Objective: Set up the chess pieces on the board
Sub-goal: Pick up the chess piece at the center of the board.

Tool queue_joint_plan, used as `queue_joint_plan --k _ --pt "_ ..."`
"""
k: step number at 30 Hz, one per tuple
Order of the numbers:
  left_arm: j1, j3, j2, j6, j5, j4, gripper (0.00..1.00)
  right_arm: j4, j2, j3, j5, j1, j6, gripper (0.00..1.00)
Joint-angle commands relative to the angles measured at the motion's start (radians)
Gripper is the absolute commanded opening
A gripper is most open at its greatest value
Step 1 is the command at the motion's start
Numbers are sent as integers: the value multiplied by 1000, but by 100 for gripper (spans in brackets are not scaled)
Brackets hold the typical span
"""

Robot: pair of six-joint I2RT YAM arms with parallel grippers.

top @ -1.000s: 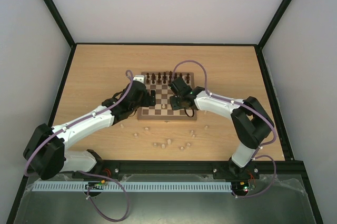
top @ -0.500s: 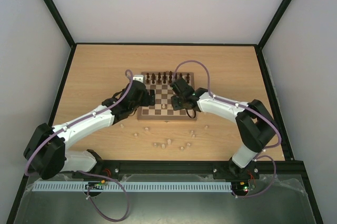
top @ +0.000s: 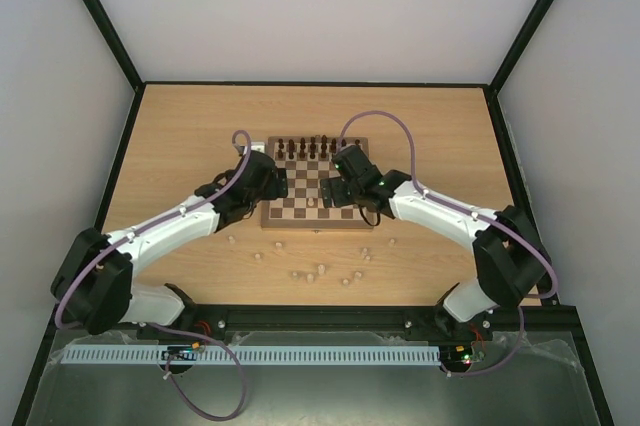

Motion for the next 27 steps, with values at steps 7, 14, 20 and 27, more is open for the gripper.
queue_joint_plan --k 7,14,20,27 --pt "92 22 123 -78 3 -67 99 -9 -57 -50 67 7 9 98" --pt "119 62 249 -98 57 -83 99 -5 -64 -63 88 7 10 96" --pt "139 60 265 -101 58 -90 98 -2 -60 -64 84 7 10 95" --pt "145 53 181 -151 6 -157 97 0 -60 -63 40 6 11 94"
